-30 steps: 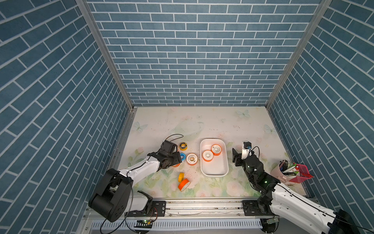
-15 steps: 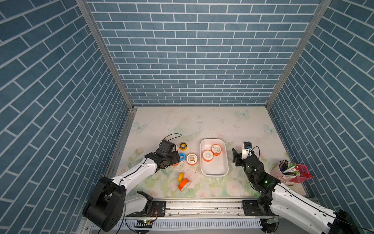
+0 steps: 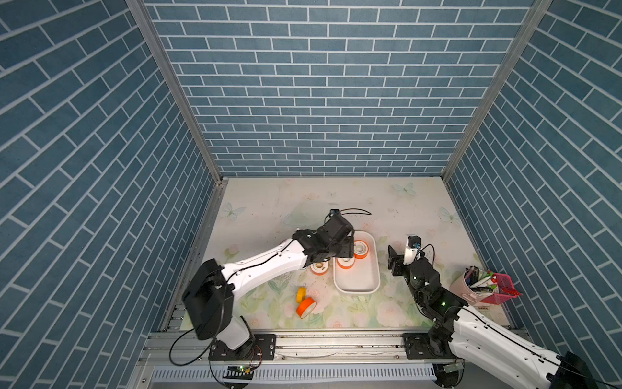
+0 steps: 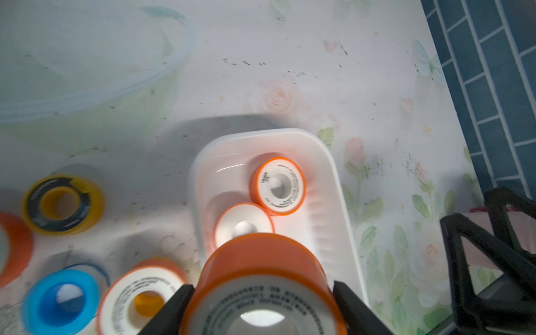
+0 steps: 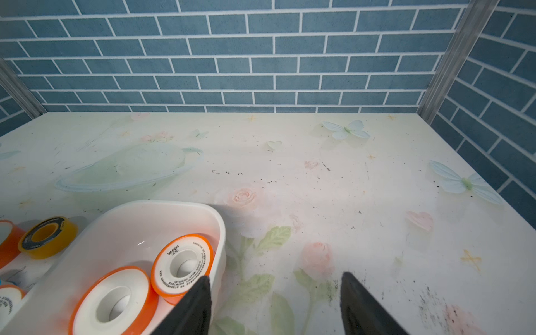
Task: Put the sealing tape into the storage box
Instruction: Place the sealing tape in the storage box.
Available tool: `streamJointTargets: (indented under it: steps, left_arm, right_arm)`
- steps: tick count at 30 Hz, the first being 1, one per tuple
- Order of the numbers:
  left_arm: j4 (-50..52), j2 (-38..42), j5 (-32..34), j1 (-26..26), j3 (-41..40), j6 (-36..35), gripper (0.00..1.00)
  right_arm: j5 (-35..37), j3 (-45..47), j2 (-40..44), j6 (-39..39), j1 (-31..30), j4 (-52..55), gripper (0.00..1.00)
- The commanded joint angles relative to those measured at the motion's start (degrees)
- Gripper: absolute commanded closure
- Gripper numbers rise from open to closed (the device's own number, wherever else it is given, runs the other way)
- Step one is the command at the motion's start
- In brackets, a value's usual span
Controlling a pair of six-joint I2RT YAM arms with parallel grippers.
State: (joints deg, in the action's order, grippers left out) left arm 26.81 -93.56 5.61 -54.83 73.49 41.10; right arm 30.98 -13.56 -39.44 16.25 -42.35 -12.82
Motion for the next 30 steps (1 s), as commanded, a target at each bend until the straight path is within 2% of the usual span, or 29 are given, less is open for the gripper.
streamJointTargets:
  steps: [1,10,21,30]
  left_arm:
    - [5.78,-6.44,3.15,-2.97,4.90,-1.26,0.31]
    - [4.66,-15.46,1.25,-6.80,7.25,-0.74,0.32]
    - [3.97,-18.55,0.33,-7.66,5.41,0.02,0.26]
    - [3.60,-19.73,-0.53,-7.70,6.33,0.01,0.11]
  right_arm:
    - [1.66,0.69,0.92,1.73,0.33,0.30,0.30]
    - [1.67,0.25,-0.20,1.68,0.44,0.39,0.30]
    - [1.54,0.04,-1.08,1.55,0.42,0.57,0.30]
    - [1.41,0.03,-1.16,1.46,0.49,0.49,0.30]
